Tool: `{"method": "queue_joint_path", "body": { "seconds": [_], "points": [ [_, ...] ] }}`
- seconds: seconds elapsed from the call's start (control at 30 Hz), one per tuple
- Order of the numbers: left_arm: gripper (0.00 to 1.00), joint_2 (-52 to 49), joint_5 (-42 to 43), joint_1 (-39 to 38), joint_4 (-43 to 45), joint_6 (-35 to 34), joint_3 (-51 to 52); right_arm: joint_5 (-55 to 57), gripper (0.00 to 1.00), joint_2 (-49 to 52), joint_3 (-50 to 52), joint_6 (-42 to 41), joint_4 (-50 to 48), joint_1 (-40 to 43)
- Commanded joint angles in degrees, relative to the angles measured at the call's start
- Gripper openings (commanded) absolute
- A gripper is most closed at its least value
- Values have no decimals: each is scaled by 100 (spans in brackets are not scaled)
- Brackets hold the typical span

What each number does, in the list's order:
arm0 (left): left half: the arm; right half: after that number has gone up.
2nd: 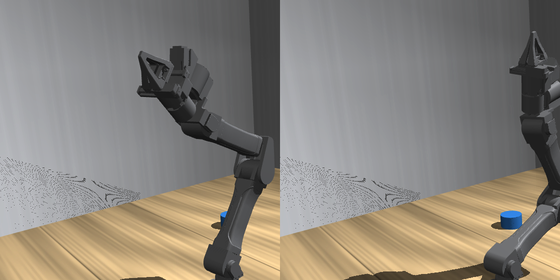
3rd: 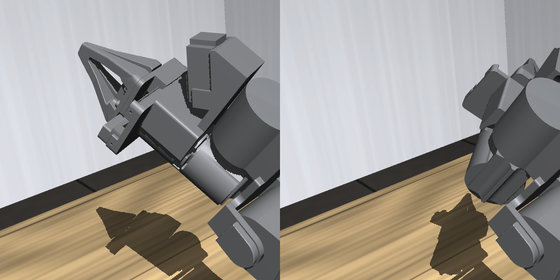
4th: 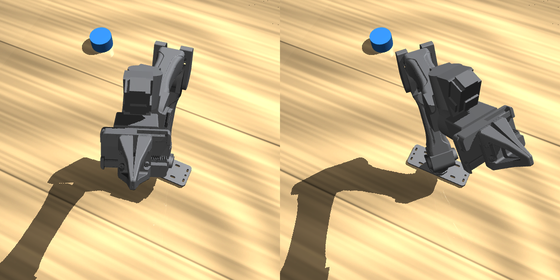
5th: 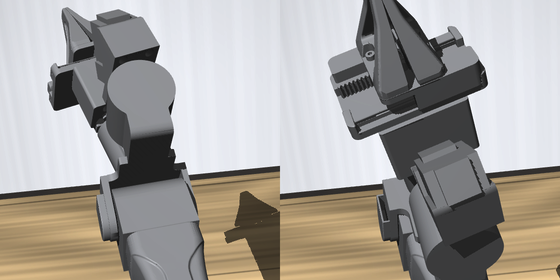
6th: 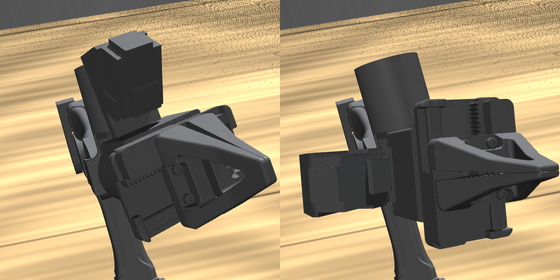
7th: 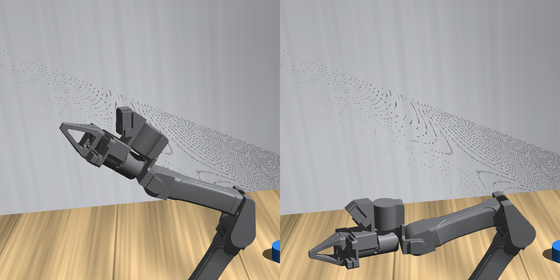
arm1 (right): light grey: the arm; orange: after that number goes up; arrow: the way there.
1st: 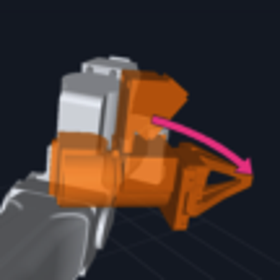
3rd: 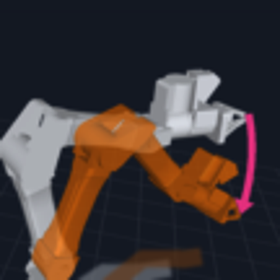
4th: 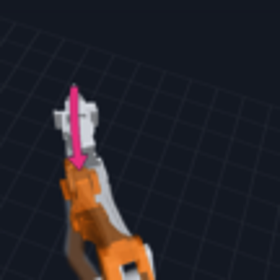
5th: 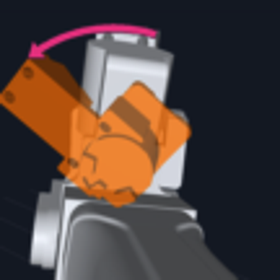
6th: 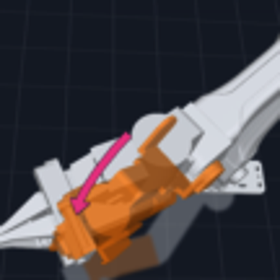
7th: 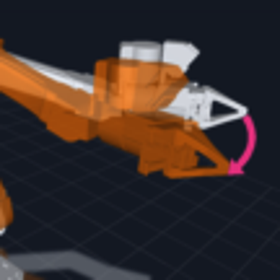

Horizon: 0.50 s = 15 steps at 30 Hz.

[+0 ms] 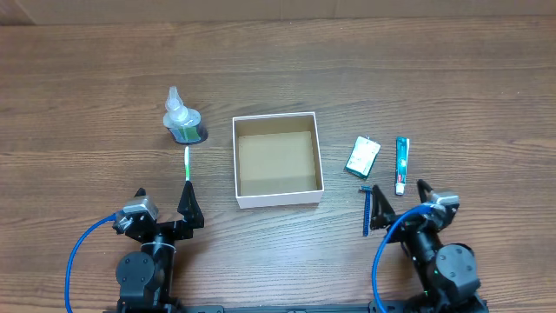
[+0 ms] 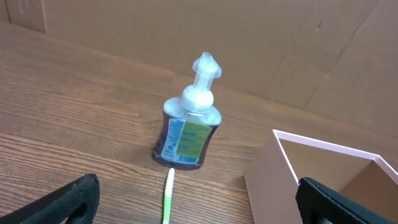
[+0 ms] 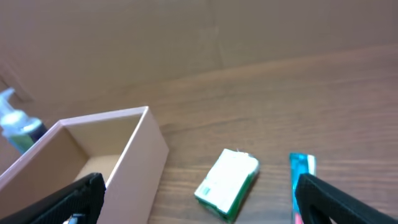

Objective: Pack container
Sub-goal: 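Reach the right gripper to the green soap package and grasp it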

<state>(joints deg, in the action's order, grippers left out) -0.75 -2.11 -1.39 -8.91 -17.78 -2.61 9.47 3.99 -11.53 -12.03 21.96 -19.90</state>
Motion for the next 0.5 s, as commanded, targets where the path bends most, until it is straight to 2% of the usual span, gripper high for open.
{"method": "queue_joint_path", "body": {
  "seconds": [0.0,0.13,0.27,0.33,0.47],
  "points": [
    [100,48,66,24,35,109,37,509,100,1023,-1700,-37,717,15],
    [100,48,66,24,35,109,37,407,100,3206,-3947,-37,2430,15],
    [100,48,66,24,35,109,37,-811,100,5449,-6050,-35,4046,15],
    [100,48,66,24,35,109,37,-1300,100,6258,-6594,-35,4159,15],
    [100,48,66,24,35,109,37,-1775,100,7372,-6708,-35,4170,15]
  ]
}}
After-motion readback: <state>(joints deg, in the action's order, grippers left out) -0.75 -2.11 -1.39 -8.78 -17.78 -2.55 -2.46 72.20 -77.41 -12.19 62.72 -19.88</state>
